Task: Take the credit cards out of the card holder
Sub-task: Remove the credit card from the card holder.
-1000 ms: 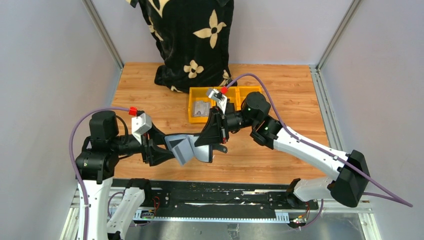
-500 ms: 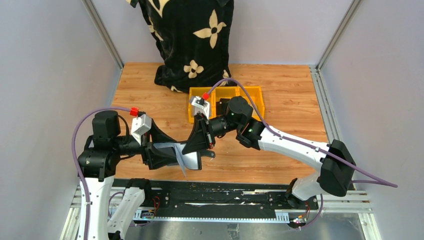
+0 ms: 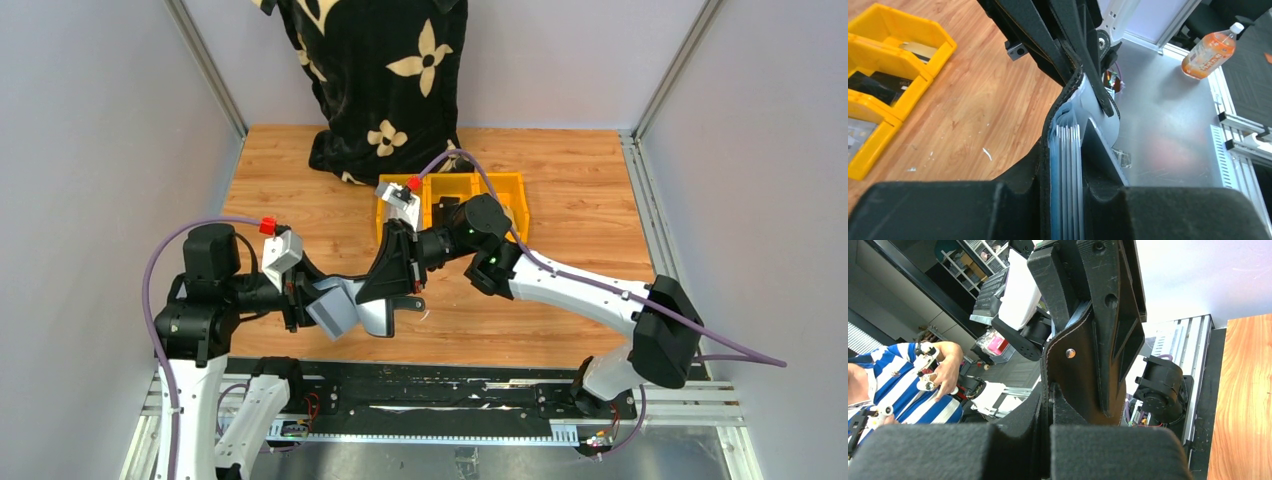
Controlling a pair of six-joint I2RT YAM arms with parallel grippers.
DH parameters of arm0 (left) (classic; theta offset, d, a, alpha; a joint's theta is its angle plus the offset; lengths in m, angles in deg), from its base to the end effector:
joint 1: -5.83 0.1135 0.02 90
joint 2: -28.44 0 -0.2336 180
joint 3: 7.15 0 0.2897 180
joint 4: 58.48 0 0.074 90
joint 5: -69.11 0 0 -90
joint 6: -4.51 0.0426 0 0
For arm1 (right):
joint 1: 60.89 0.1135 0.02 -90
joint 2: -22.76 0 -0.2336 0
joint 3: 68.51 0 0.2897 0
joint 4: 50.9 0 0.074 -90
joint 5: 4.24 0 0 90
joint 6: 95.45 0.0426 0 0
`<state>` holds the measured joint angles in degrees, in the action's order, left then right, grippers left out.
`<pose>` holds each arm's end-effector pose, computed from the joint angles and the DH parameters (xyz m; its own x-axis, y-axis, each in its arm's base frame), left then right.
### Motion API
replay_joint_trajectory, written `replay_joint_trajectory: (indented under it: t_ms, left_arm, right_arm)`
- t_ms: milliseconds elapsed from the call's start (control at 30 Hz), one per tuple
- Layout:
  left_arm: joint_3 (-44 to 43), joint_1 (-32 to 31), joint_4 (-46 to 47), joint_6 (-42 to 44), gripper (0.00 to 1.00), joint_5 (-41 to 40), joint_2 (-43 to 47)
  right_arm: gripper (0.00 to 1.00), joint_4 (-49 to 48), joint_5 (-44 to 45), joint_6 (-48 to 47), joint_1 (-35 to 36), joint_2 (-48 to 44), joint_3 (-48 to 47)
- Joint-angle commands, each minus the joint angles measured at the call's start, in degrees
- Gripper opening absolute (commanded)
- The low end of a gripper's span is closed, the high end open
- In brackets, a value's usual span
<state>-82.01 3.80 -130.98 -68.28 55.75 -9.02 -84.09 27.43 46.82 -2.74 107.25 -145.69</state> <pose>0.1318 -0.0461 0.3833 -0.3111 0.0794 -0.9470 0.9377 0.1876 -0.2923 0.1653 0.3348 0.3512 -0.5314 -0.0684 -0.8444 -0.7024 -0.5217 0.4843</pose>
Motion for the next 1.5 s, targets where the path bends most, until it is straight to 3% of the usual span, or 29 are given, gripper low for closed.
replay_joint_trajectory:
  t_ms: [0,133,200,267,367,467,700,933,1133,1267,1333,1467]
  left_arm:
    - [-2.41,-0.18,0.09,-0.66,0.15,-0.67,0.82]
    - [-2.29,-0.18,0.08,0.76,0.06,-7.03,1.35]
    - [-2.77,-0.18,0.04,3.8,0.03,-15.92,1.45]
    - [-3.48,-0.18,0.24,7.51,0.01,-25.59,0.9]
    - [-3.78,-0.18,3.22,9.2,0.0,-38.53,-0.14]
    - [-4.69,-0.18,4.22,10.66,0.0,-46.44,-1.79]
    - [-5.56,-0.18,4.3,12.93,0.0,-52.26,-2.62]
    - [-4.43,-0.22,4.06,15.78,0.0,-54.06,-1.48]
    - [-5.46,-0.18,1.46,17.58,0.01,-47.45,0.11]
    - [-5.51,-0.18,-0.45,18.87,0.03,-40.68,2.07]
    - [-5.74,-0.2,-1.84,19.96,0.03,-37.2,2.7]
    - [-7.09,-0.18,-3.71,20.49,0.03,-32.13,3.35]
  right_arm:
    - [0.13,-0.88,1.47,-1.57,-0.15,-1.56,0.7]
    - [0.58,23.35,8.99,-17.29,-0.33,-4.2,-2.7]
    - [0.7,31.96,15.41,-24.0,-0.32,-6.02,-3.8]
    - [0.76,34.31,23.16,-28.45,0.01,-8.6,-2.62]
    - [0.79,31.54,31.33,-32.45,1.44,-11.74,0.8]
    - [0.8,30.06,37.63,-36.03,3.55,-11.46,1.61]
    - [0.82,32.38,52.84,-43.94,8.1,-5.5,-3.51]
    - [0.83,23.28,70.33,-55.83,16.21,-1.68,-5.17]
    - [0.87,26.0,70.7,-57.62,16.67,-0.63,-7.44]
    - [0.88,35.06,67.0,-57.2,13.65,0.58,-11.75]
    - [0.88,35.44,61.13,-55.85,12.03,-0.08,-11.73]
    - [0.87,38.32,41.36,-52.75,7.19,-1.59,-12.15]
